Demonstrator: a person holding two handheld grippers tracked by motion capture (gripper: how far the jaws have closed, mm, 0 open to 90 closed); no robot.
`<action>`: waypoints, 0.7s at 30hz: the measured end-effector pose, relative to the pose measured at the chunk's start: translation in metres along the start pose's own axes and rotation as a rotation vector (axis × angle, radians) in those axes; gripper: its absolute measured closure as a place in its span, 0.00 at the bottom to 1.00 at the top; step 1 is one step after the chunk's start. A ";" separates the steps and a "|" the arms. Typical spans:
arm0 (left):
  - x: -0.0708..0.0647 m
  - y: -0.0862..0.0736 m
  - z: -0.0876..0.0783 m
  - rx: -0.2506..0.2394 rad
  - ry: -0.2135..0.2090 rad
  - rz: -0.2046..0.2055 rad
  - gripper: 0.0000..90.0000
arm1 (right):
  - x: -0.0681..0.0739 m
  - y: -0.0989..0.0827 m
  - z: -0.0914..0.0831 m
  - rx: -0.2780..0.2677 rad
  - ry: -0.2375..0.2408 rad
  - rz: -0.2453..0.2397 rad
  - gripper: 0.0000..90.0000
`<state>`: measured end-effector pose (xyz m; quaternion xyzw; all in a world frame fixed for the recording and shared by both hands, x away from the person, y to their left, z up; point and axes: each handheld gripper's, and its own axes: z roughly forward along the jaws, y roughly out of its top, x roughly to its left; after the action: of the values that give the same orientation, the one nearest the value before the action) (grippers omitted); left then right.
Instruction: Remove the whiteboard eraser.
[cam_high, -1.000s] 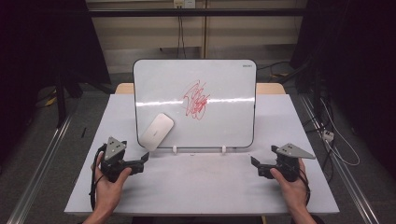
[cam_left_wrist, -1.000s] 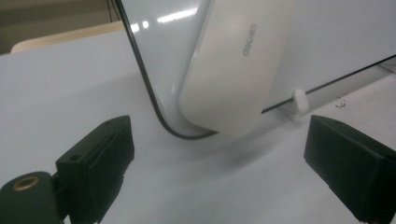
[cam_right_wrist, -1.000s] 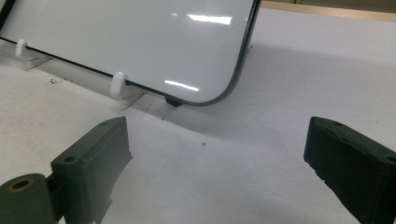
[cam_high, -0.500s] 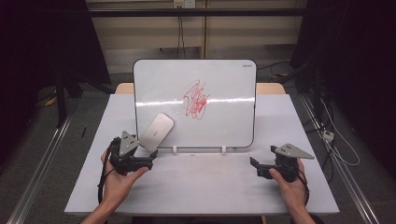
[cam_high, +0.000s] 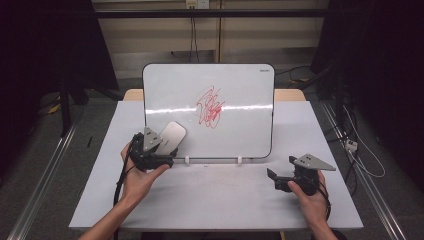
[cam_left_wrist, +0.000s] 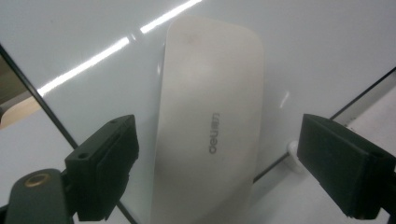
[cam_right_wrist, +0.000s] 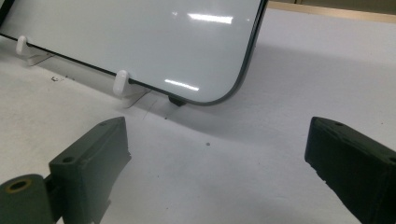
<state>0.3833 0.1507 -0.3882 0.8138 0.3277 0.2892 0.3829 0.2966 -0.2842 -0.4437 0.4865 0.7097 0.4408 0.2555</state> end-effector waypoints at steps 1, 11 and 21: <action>0.000 0.000 0.000 0.000 0.000 0.000 0.15 | 0.000 0.000 0.000 0.000 -0.001 0.000 0.07; -0.004 0.003 0.017 0.047 0.034 0.034 0.22 | 0.001 0.000 0.000 -0.003 0.003 -0.007 0.07; -0.006 0.002 0.025 0.078 0.063 0.067 0.29 | 0.001 0.000 0.001 -0.003 0.003 -0.008 0.07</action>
<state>0.3981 0.1341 -0.4012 0.8291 0.3231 0.3145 0.3305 0.2971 -0.2835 -0.4435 0.4827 0.7114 0.4415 0.2569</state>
